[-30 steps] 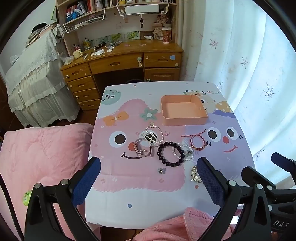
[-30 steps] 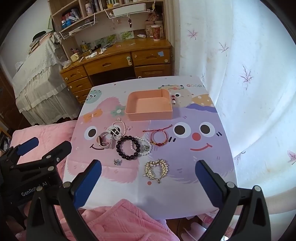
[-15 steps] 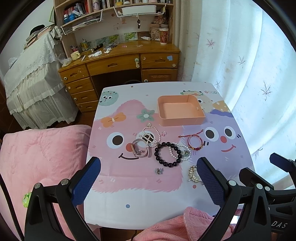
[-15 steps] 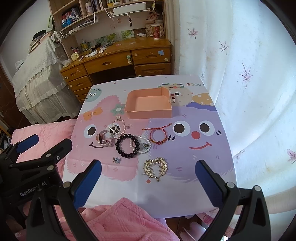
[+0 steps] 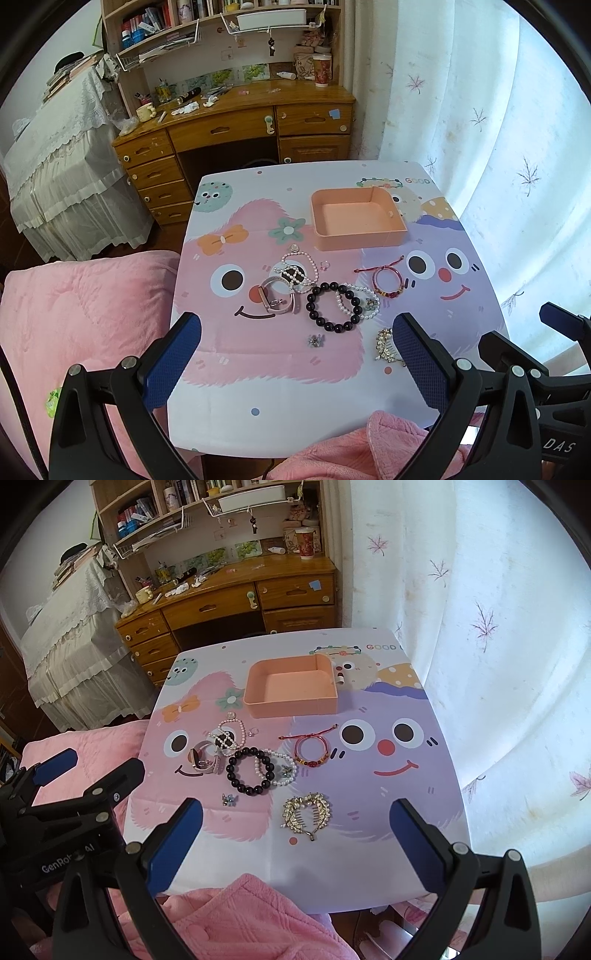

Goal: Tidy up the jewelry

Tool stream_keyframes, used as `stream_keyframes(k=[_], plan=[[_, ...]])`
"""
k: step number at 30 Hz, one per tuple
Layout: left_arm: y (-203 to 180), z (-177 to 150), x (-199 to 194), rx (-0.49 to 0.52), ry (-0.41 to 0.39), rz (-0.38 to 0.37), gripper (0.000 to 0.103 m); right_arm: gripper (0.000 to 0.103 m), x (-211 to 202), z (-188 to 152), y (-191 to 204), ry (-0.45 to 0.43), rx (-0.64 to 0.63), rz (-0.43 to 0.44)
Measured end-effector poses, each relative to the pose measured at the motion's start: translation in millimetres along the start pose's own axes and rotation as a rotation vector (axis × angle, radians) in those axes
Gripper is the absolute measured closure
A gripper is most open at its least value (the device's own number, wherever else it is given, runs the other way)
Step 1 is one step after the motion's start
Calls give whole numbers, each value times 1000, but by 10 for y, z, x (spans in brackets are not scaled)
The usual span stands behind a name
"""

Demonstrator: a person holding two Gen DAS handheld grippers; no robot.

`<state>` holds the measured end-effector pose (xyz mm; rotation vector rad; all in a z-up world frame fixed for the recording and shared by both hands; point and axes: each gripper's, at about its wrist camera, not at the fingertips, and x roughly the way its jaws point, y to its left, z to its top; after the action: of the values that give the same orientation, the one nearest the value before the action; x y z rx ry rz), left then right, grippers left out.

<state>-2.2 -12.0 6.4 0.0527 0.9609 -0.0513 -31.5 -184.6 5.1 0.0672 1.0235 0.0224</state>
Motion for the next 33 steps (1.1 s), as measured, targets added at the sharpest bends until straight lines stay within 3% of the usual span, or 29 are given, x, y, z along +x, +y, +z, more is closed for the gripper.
stream_keyframes(k=[33], plan=[[205,-60,61,-4,29,-5,1,1,23,31,114,15,-16,-35]])
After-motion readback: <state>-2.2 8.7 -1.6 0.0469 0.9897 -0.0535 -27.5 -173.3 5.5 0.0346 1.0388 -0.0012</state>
